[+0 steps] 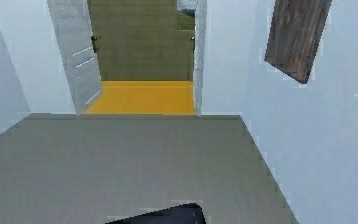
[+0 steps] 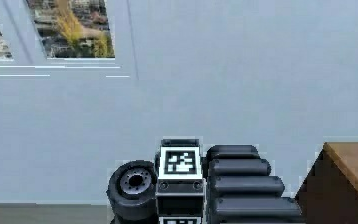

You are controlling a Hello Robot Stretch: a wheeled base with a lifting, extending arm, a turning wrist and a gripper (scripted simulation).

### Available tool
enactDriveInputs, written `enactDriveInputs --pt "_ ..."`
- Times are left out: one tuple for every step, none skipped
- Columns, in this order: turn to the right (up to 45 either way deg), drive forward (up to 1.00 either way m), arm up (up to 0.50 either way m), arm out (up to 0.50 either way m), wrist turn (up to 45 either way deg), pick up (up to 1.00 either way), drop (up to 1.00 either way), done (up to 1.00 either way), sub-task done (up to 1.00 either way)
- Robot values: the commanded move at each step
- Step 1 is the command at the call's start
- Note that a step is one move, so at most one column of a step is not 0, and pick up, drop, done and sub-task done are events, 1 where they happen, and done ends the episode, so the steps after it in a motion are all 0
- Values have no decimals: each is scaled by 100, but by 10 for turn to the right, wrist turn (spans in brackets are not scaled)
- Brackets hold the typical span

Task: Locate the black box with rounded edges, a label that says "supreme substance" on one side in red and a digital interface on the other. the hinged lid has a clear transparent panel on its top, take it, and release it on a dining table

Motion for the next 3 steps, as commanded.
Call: enactDriveInputs --pt "0 50 0 0 0 0 0 0 0" --pt "-450 0 0 0 0 0 0 0 0" --pt "-30 0 0 0 0 0 0 0 0"
